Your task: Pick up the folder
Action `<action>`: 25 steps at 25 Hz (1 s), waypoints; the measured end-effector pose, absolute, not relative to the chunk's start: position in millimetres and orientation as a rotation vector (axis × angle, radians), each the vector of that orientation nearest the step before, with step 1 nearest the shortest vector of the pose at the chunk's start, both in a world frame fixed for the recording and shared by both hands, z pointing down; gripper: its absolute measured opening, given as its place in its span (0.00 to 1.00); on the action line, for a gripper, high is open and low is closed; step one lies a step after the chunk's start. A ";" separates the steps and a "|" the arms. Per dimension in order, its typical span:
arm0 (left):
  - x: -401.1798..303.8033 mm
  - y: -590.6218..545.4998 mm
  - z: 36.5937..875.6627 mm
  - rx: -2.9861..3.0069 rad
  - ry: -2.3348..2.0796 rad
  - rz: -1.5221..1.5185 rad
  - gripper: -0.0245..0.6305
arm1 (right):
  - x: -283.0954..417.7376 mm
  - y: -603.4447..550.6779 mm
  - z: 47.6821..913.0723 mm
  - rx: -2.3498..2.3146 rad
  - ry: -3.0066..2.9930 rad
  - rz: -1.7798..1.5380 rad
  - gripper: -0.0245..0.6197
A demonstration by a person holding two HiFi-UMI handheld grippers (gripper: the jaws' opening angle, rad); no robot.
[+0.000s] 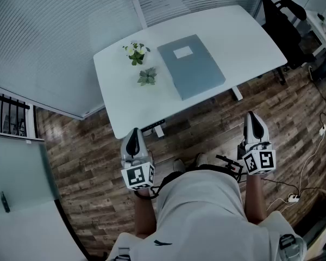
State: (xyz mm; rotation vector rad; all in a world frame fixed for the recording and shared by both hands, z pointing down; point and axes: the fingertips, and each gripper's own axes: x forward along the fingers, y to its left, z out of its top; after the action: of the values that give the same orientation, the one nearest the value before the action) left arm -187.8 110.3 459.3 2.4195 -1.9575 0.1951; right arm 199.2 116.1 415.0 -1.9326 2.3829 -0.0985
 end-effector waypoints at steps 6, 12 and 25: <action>-187.3 109.6 459.2 2.422 -1.959 0.200 0.05 | 198.8 115.8 416.8 -1.885 2.385 -0.149 0.04; -186.7 110.2 458.9 2.425 -1.961 0.208 0.05 | 197.3 117.8 418.4 -1.873 2.391 -0.148 0.04; -187.9 105.6 462.0 2.437 -1.926 0.210 0.05 | 186.1 112.6 433.2 -1.891 2.445 -0.187 0.04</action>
State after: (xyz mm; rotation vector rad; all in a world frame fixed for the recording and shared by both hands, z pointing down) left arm -187.9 105.6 462.0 2.4366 -1.9261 0.2100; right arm 186.1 112.6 433.2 -1.8910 2.4445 -0.1872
